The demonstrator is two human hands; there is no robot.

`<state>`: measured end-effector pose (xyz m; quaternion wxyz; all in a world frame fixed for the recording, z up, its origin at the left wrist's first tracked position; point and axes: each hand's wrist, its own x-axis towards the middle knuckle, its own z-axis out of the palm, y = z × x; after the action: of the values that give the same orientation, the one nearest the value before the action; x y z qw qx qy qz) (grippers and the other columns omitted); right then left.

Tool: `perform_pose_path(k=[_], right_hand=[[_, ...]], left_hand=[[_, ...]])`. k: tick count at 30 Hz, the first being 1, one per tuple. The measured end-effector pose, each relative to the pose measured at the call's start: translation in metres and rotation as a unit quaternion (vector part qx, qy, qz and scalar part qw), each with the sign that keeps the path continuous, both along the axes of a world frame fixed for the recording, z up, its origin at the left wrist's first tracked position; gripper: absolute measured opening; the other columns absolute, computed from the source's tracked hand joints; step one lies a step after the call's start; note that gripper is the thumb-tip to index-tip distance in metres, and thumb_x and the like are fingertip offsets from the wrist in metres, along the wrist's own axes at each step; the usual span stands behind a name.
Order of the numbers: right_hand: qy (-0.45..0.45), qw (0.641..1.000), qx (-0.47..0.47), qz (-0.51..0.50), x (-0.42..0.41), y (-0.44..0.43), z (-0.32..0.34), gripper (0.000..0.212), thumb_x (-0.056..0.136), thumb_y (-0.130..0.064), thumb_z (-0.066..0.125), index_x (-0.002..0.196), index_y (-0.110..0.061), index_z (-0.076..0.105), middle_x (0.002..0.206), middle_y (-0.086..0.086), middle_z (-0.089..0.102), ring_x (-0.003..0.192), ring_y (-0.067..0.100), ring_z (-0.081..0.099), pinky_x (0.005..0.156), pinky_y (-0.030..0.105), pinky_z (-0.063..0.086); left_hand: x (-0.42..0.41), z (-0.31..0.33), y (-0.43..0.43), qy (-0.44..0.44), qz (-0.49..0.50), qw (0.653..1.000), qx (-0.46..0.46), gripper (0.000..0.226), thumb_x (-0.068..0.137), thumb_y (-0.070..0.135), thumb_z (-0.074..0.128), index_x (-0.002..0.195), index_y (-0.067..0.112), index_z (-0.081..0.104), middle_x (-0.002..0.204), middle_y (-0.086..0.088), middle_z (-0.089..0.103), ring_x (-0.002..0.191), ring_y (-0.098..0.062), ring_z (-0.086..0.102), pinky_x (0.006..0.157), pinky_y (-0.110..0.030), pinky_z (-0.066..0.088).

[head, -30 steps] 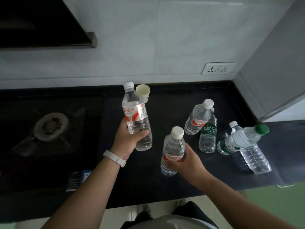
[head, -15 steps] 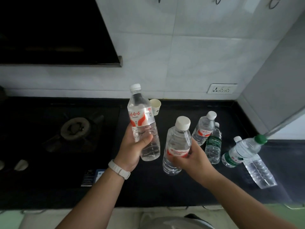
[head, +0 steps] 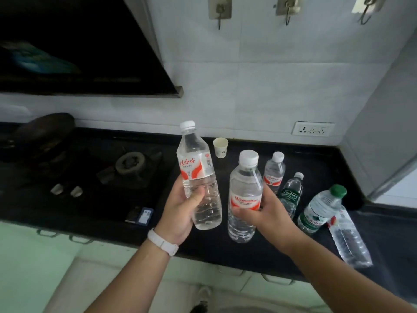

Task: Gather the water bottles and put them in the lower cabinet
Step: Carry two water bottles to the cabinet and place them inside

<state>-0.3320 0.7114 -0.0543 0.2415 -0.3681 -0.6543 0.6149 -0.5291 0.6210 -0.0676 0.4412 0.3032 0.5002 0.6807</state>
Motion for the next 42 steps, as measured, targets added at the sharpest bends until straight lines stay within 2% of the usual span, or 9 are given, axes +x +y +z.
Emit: perform_pose_path(k=[4,7,12,16,19,22,27,31,42], right_hand=[[0.005,0.999,-0.013,0.035,0.019,-0.01,-0.003,0.053,0.075,-0.017,0.084,0.118,-0.031,0.057,0.104,-0.009,0.073,0.095,0.006,0.07,0.08,0.022,0.051],[0.013,0.998,-0.027,0.052,0.021,-0.018,-0.005,0.052,0.076,-0.016,0.084,0.117,-0.031,0.057,0.102,-0.01,0.073,0.093,0.004,0.07,0.074,0.017,0.052],[0.023,0.993,-0.039,0.109,0.009,-0.039,-0.005,0.054,0.075,-0.017,0.084,0.12,-0.032,0.057,0.105,-0.009,0.072,0.095,0.004,0.069,0.08,0.022,0.052],[0.022,0.988,-0.031,0.152,-0.01,-0.059,-0.003,0.053,0.076,-0.018,0.083,0.119,-0.033,0.057,0.103,-0.012,0.072,0.094,0.003,0.069,0.081,0.024,0.053],[0.022,0.984,-0.03,0.174,-0.026,-0.081,-0.002,0.051,0.076,-0.016,0.083,0.117,-0.031,0.057,0.101,-0.011,0.072,0.091,0.005,0.07,0.077,0.024,0.054],[0.013,0.979,-0.025,0.202,-0.045,-0.108,0.0,0.05,0.075,-0.015,0.083,0.115,-0.031,0.057,0.1,-0.01,0.072,0.091,0.004,0.07,0.075,0.022,0.053],[0.015,0.97,-0.023,0.242,-0.086,-0.173,0.007,0.049,0.076,-0.011,0.083,0.114,-0.03,0.058,0.098,-0.01,0.073,0.089,0.003,0.07,0.066,0.014,0.053],[0.004,0.965,-0.012,0.261,-0.124,-0.244,0.008,0.051,0.074,-0.015,0.085,0.115,-0.031,0.06,0.102,-0.009,0.073,0.094,0.007,0.07,0.081,0.026,0.056],[0.002,0.936,0.038,0.349,-0.215,-0.43,0.011,0.049,0.073,-0.02,0.085,0.114,-0.032,0.061,0.1,-0.013,0.072,0.091,0.004,0.069,0.084,0.028,0.053]], left_hand=[[0.027,0.006,-0.028,0.033,0.046,0.998,-0.025,0.054,0.08,0.011,0.076,0.131,0.011,0.059,0.12,-0.016,0.07,0.114,-0.035,0.067,0.096,-0.047,0.056],[0.041,0.011,-0.049,0.058,0.096,0.992,-0.049,0.048,0.083,0.001,0.075,0.128,0.008,0.06,0.113,-0.015,0.072,0.105,-0.031,0.071,0.088,-0.04,0.057],[0.047,0.018,-0.094,0.08,0.186,0.974,-0.097,0.046,0.085,-0.008,0.071,0.126,0.01,0.062,0.109,-0.011,0.075,0.099,-0.027,0.074,0.083,-0.038,0.06],[0.041,0.021,-0.134,0.093,0.234,0.96,-0.119,0.051,0.08,0.006,0.079,0.128,0.014,0.061,0.11,-0.007,0.076,0.1,-0.027,0.074,0.082,-0.04,0.06],[0.034,0.021,-0.167,0.09,0.274,0.949,-0.126,0.076,0.063,0.027,0.093,0.13,0.014,0.06,0.113,-0.006,0.076,0.102,-0.027,0.074,0.083,-0.041,0.06],[0.023,0.02,-0.202,0.102,0.304,0.938,-0.13,0.081,0.061,0.034,0.094,0.131,0.015,0.06,0.115,-0.003,0.075,0.103,-0.024,0.073,0.086,-0.041,0.059],[0.002,0.019,-0.278,0.097,0.344,0.927,-0.113,0.075,0.062,0.026,0.086,0.131,0.012,0.06,0.114,-0.004,0.075,0.101,-0.023,0.073,0.079,-0.031,0.059],[-0.019,0.019,-0.358,0.081,0.372,0.918,-0.111,0.067,0.066,0.012,0.084,0.129,0.012,0.06,0.111,-0.001,0.076,0.095,-0.016,0.074,0.076,-0.024,0.058],[-0.063,0.011,-0.567,0.042,0.497,0.862,-0.091,0.071,0.059,0.017,0.086,0.125,0.014,0.06,0.109,-0.001,0.077,0.096,-0.017,0.075,0.079,-0.026,0.06]])
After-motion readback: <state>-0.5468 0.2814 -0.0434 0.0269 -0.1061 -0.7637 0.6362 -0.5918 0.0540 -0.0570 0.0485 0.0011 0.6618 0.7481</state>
